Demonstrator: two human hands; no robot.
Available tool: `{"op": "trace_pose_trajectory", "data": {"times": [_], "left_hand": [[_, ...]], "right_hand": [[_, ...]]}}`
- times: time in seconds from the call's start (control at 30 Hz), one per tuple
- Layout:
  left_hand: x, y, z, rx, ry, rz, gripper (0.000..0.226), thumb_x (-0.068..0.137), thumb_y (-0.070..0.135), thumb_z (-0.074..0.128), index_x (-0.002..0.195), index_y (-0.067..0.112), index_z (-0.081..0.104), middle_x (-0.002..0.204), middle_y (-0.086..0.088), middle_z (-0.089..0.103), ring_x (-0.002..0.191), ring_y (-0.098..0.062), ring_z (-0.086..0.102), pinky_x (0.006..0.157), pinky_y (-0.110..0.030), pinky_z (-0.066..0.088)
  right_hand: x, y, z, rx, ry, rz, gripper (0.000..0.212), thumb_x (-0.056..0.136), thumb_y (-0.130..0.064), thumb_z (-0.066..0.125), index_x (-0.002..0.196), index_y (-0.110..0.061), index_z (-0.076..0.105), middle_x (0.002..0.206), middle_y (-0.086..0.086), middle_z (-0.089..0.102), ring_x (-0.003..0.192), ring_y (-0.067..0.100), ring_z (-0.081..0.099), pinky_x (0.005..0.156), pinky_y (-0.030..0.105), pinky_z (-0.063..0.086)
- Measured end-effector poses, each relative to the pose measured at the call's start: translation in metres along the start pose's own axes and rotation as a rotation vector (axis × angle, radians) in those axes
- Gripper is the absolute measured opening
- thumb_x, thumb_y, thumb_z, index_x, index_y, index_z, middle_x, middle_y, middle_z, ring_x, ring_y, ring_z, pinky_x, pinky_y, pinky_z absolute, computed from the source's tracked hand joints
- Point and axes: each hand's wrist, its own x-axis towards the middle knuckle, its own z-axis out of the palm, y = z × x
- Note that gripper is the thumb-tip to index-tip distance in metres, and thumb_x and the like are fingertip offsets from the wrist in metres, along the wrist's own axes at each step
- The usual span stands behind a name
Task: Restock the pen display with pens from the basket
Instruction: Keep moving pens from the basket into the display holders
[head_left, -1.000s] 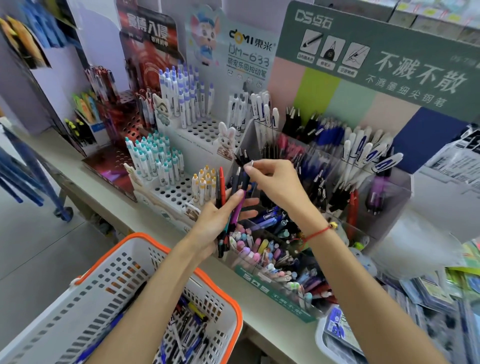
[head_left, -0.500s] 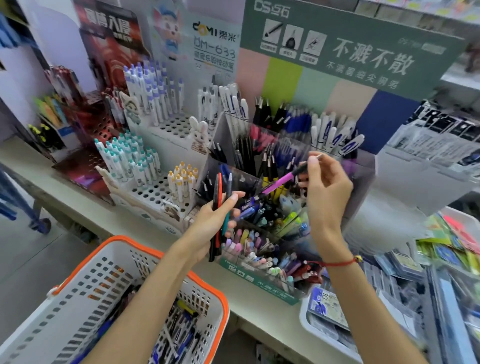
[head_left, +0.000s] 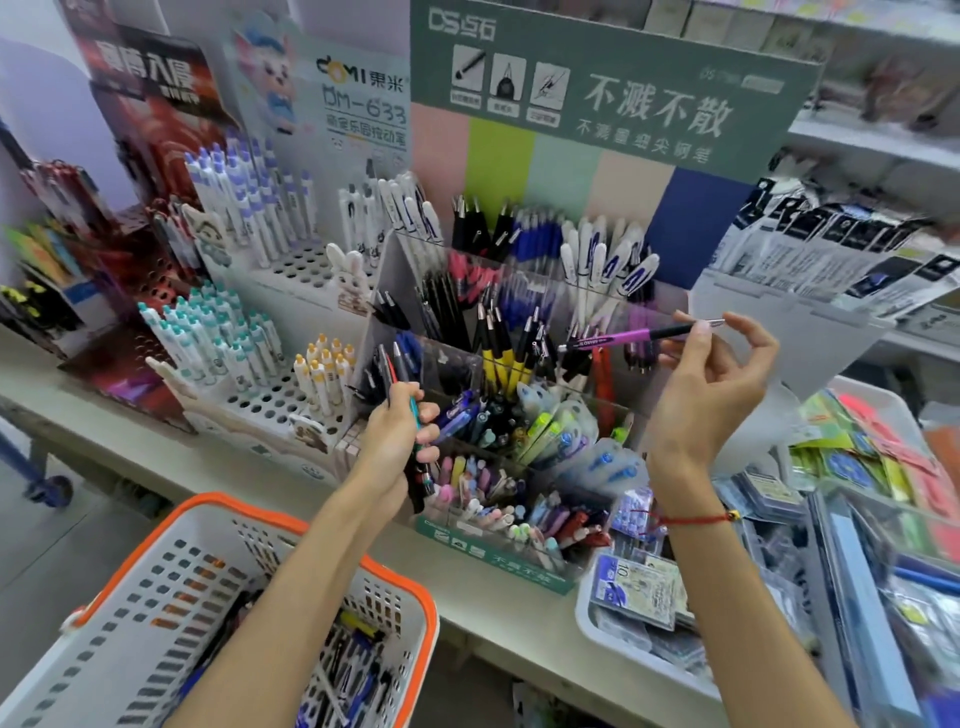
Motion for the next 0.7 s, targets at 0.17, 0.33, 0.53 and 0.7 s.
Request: {"op": "trace_pose_trajectory", "data": {"times": [0.17,0.33,0.53,0.7], "left_hand": [[0.000,-0.001,0.006,0.000,-0.008,-0.022,0.022,0.100,0.017,0.039,0.078,0.016,0.037,0.064,0.005,0.035,0.039,-0.004,0.028,0.035,-0.016,0.022],[-0.004,-0.002,0.006,0.010,-0.019,-0.034,0.021,0.100,0.019,0.040,0.079,0.016,0.039,0.062,0.006,0.036,0.039,-0.004,0.028,0.035,-0.016,0.022],[-0.008,0.001,0.019,0.045,-0.096,-0.027,0.022,0.100,0.020,0.039,0.078,0.017,0.039,0.058,0.007,0.038,0.040,-0.004,0.028,0.036,-0.015,0.023],[-0.008,-0.001,0.037,0.086,-0.168,-0.030,0.021,0.100,0.021,0.038,0.080,0.017,0.039,0.060,0.007,0.038,0.041,-0.004,0.028,0.036,-0.016,0.024]], "right_hand": [[-0.008,-0.004,0.003,0.024,-0.073,-0.033,0.018,0.099,-0.009,0.054,0.098,-0.024,0.045,0.094,0.006,0.072,0.074,0.009,0.070,0.074,0.024,0.056],[-0.014,-0.016,0.023,0.043,-0.182,-0.179,0.018,0.098,-0.009,0.055,0.094,-0.024,0.046,0.090,0.003,0.070,0.082,0.013,0.073,0.076,0.024,0.057],[0.003,-0.013,0.012,-0.049,-0.048,-0.300,0.015,0.096,-0.018,0.061,0.094,-0.029,0.050,0.089,-0.008,0.070,0.084,0.011,0.073,0.076,0.030,0.058],[0.036,-0.016,-0.015,-0.052,0.179,-0.391,0.011,0.096,-0.023,0.059,0.096,-0.026,0.048,0.089,0.003,0.071,0.082,0.017,0.073,0.075,0.039,0.060]]}}
